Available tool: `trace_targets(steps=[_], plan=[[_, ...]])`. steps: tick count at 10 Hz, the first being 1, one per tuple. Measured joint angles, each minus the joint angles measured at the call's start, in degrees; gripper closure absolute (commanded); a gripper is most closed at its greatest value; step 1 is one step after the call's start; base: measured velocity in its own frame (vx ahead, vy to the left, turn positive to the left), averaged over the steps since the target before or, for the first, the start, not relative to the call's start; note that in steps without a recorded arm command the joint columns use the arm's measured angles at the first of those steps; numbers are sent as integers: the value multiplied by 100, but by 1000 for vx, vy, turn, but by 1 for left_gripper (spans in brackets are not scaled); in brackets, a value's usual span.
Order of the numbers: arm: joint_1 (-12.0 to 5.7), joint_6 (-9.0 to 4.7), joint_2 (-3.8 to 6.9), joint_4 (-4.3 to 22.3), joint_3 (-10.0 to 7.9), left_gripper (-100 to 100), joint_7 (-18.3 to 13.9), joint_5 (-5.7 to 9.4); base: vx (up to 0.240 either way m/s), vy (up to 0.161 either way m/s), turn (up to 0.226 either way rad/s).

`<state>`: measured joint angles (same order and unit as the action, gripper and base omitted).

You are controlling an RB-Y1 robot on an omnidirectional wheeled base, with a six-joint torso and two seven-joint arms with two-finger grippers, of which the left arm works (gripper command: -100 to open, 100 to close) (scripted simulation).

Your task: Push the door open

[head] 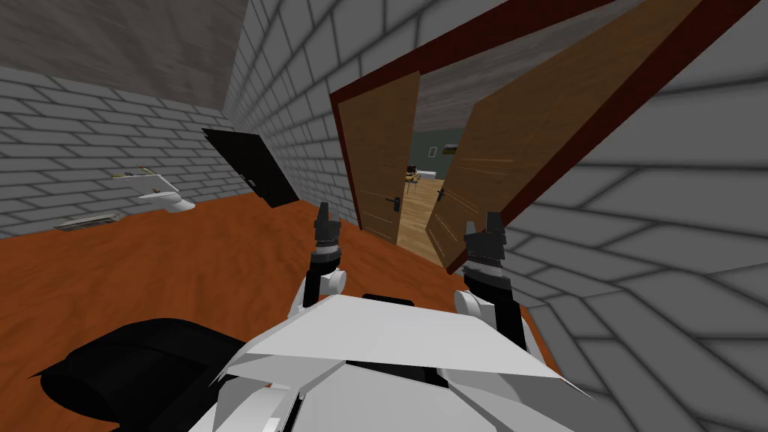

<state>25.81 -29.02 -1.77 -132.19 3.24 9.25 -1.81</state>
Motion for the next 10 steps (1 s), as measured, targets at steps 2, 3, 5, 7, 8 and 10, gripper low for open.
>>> trace_targets(steps=[2,3,5,7,8,10], plan=[[-110,37,54,161,1,-100,-32,9,54,39,-25],[-174,31,79,280,-1,-100,-51,13,50,53,-12],[-306,50,110,486,21,-100,-64,6,63,24,-17],[-458,64,131,745,62,-100,-81,-8,71,11,-18],[-549,82,174,878,41,-100,-111,8,78,9,-20],[-700,99,203,1165,86,-100,-150,0,72,13,-16]])
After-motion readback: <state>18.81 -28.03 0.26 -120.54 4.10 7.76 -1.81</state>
